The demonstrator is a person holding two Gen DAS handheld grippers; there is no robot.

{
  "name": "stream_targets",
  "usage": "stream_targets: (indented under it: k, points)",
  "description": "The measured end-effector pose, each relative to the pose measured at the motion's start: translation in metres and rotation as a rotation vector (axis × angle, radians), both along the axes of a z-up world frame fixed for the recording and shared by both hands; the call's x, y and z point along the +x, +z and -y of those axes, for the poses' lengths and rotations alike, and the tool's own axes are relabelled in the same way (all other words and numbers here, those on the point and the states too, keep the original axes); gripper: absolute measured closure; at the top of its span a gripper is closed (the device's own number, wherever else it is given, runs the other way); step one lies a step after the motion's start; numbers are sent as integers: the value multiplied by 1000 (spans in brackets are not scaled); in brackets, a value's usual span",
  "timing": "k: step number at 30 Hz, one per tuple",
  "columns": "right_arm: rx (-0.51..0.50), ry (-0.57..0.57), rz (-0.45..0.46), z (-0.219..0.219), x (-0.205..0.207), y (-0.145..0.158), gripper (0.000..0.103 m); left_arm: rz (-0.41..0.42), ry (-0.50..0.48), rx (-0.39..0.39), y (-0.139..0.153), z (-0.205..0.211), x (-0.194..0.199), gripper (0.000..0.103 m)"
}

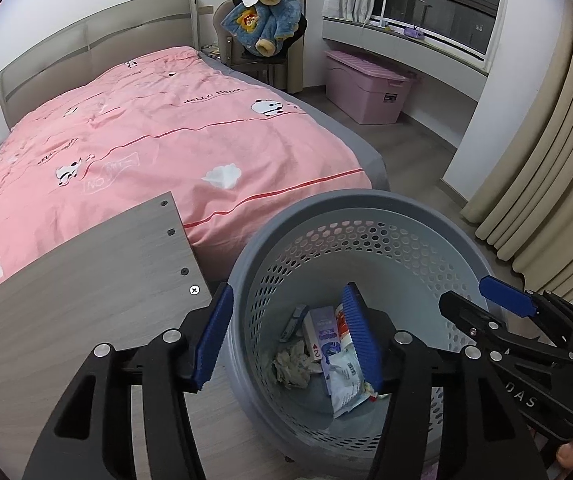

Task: Collect trash

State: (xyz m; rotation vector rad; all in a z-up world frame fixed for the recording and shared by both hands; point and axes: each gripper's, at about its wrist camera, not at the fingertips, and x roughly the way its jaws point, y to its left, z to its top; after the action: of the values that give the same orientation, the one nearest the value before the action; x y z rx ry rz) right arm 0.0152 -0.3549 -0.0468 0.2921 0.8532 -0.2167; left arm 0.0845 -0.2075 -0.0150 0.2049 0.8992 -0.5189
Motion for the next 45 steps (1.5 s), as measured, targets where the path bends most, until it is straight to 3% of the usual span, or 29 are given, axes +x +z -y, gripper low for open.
stream_targets:
  k: [8,18,25,45]
  points:
    - [0,-3,4,0,-1,1,38,10,22,-3,3,-6,-1,42]
    - [-10,-17,14,-4,-3,4,22,38,62,2,5,-14,-3,30]
    - [-13,-20,26,-4,-4,6,13,35,73,-4,6,-18,-3,27]
    - [-7,-20,29,-6,-4,5,9,42,84,12,7,-23,-6,22]
